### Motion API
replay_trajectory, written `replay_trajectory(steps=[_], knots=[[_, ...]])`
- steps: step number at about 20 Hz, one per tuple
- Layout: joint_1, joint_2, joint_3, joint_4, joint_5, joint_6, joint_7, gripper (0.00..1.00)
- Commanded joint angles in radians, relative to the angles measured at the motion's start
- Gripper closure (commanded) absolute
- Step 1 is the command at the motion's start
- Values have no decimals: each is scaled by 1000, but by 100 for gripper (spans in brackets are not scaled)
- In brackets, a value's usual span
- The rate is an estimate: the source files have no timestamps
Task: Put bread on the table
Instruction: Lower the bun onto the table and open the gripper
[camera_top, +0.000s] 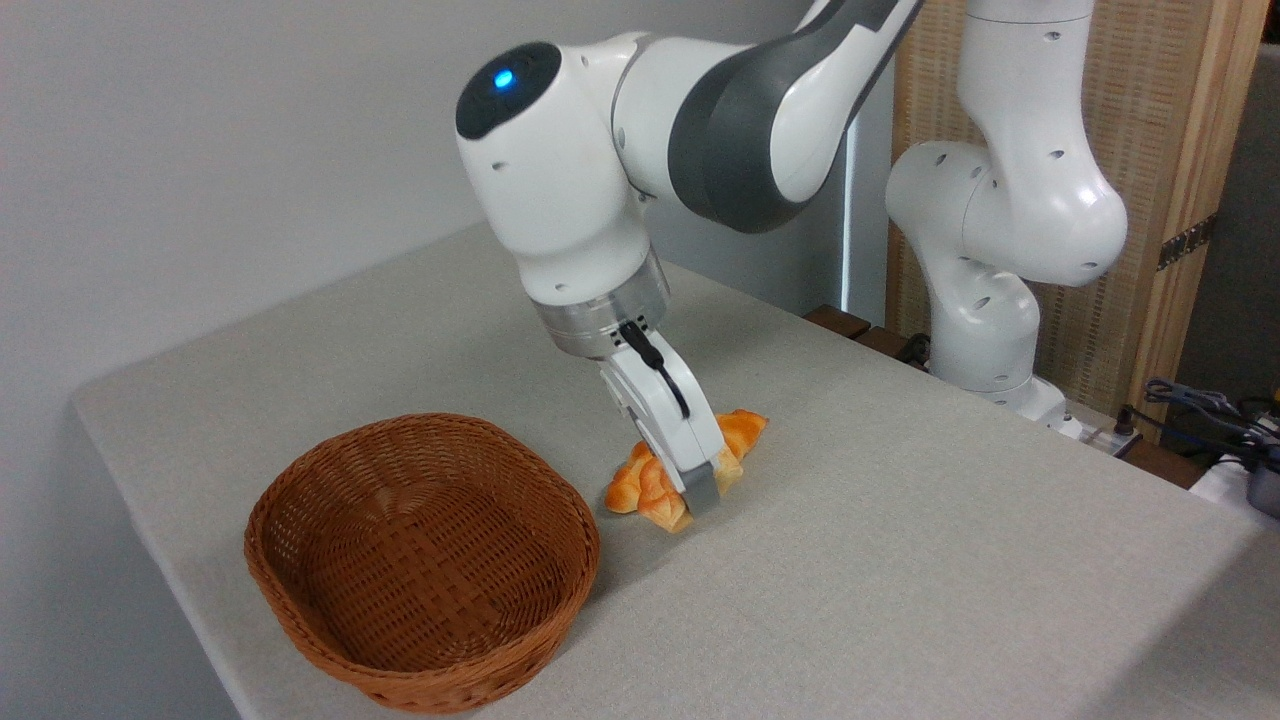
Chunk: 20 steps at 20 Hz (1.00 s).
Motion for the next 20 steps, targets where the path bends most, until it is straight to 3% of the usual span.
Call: replay_trajectory(steps=[1,3,10,15,20], knots=[[-10,-28,16,-30,-13,-6,24,12],[-10,-28,16,-30,-8,-6,26,0],[-8,-28,17,-29,0,-6,27,0],[-10,-32,24,-25,52,-6,26,0],[-10,-34,24,-13,53,-4,20,0]])
